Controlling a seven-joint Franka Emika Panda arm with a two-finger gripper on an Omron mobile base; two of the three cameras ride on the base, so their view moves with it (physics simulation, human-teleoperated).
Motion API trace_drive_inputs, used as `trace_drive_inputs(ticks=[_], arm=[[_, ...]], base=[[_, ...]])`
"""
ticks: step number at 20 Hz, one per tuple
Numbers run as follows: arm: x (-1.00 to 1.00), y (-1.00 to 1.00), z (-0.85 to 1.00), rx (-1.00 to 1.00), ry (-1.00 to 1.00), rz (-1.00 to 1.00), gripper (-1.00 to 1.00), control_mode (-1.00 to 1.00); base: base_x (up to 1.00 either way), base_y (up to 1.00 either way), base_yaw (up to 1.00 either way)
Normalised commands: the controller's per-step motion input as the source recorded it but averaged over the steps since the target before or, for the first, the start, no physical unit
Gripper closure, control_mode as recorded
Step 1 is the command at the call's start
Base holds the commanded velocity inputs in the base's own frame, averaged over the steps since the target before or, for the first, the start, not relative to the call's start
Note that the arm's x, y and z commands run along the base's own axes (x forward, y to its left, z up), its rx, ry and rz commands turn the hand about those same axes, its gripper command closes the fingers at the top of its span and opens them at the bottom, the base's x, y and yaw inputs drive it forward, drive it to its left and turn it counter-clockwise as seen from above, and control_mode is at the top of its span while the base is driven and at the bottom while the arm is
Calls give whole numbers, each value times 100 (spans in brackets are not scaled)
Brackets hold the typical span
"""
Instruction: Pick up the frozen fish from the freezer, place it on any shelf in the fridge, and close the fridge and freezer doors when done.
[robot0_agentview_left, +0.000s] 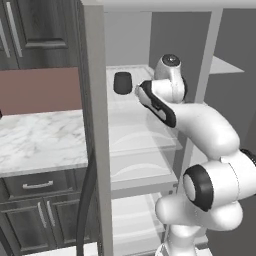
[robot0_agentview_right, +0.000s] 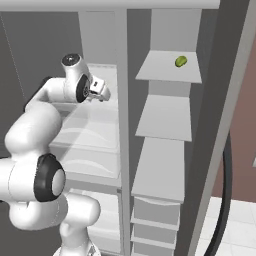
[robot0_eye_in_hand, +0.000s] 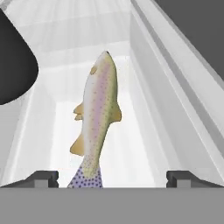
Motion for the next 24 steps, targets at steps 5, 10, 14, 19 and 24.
trace_drive_inputs(ticks=[5, 10, 14, 19, 24], arm=[[-53, 20, 62, 3, -3, 0, -100, -100], [-91, 21, 43, 0, 0, 0, -100, -100], [-100, 5, -4, 0, 0, 0, -100, -100], [-100, -10, -67, 0, 0, 3, -100, -100], [-100, -70, -79, 0, 0, 0, -100, -100]], base=[[0, 0, 0], [0, 0, 0], [0, 0, 0], [0, 0, 0], [0, 0, 0]])
